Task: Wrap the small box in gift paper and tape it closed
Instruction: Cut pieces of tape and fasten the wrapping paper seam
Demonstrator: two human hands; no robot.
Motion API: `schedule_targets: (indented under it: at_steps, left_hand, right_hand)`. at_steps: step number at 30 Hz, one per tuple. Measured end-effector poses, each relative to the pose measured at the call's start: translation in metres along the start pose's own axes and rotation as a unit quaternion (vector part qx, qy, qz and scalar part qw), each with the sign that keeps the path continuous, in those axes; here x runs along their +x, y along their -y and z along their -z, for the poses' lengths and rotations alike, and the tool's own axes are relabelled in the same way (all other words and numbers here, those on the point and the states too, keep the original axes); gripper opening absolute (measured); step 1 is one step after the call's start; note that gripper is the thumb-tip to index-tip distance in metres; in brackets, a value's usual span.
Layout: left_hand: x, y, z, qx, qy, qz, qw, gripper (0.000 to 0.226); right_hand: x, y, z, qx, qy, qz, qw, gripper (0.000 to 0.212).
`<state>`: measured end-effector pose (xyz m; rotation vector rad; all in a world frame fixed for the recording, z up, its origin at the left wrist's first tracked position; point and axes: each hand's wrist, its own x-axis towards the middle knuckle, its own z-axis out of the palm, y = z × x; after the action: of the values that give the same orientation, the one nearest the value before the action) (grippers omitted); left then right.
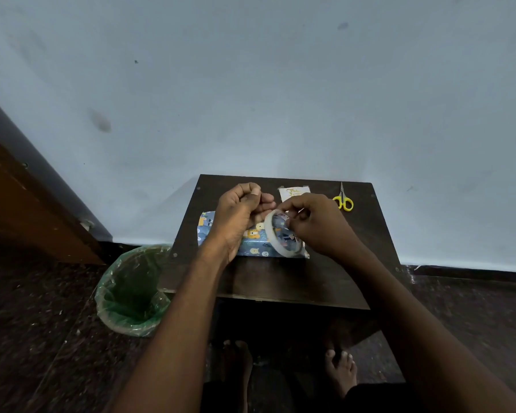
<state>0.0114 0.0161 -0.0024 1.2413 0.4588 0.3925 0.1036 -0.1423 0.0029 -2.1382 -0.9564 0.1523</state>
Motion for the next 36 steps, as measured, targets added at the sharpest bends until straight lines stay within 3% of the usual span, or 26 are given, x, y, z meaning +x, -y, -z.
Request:
schedule_targets:
  at_steps: [5,12,20,25,33,36]
  left_hand:
    - [0.0,-0.003,0.002,0.002,0.017,-0.002,1.0,0.019]
    - [-0.002,-0.004,0.003,-0.005,0.069,0.008,0.998,0.037]
    - [-0.006,-0.005,0.001,0.01,0.05,0.003,0.999,0.019]
    - [-0.005,-0.007,0.004,0.006,0.076,0.038,0.996,0.02]
    - [-0.003,-0.011,0.009,-0.027,0.084,0.07,0.994,0.028]
    - [-0.005,-0.012,0.006,-0.022,0.085,0.075,0.993,0.022]
  right_hand:
    - [-0.001,-0.003,0.001,0.098,0.035,0.007,0.995,0.042]
    - [0.0,-0.003,0.0,0.131,-0.018,0.028,0.991,0.045]
    - [0.001,-0.006,-0.002,0.107,-0.062,0.06,0.991,0.04]
    - [0.003,-0.005,-0.003,0.112,-0.063,0.075,0.989,0.052]
    - [0.002,-0.003,-0.001,-0.021,-0.102,0.193,0.976,0.05]
    - [0.001,-0.001,0.002,-0.079,-0.113,0.21,0.968,0.056]
